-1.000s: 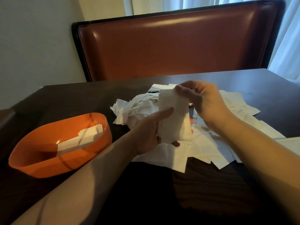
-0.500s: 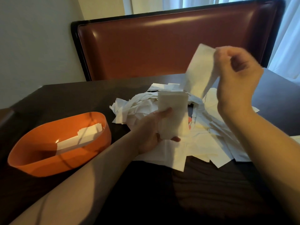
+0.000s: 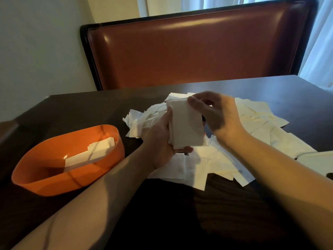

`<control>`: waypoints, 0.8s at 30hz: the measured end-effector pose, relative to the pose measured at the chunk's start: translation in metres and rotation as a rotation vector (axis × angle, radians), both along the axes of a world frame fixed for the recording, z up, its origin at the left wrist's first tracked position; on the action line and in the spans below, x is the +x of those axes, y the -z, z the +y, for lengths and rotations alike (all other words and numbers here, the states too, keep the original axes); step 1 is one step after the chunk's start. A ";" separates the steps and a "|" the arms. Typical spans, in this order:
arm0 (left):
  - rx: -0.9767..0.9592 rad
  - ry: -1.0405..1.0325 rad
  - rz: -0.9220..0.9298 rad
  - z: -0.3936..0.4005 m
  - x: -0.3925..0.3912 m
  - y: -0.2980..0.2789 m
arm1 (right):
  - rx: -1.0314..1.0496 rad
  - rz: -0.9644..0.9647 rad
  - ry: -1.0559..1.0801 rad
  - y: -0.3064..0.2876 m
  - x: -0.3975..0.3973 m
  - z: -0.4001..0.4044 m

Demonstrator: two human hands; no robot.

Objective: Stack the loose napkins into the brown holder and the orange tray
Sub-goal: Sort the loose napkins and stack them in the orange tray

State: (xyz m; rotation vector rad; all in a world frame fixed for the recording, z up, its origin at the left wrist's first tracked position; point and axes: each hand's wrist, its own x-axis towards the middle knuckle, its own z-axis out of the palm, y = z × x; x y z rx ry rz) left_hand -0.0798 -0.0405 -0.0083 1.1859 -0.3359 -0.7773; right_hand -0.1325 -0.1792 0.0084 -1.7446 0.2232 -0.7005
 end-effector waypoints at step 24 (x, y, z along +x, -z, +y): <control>-0.236 0.039 0.119 0.011 0.007 0.000 | -0.314 0.121 0.017 0.011 0.002 -0.020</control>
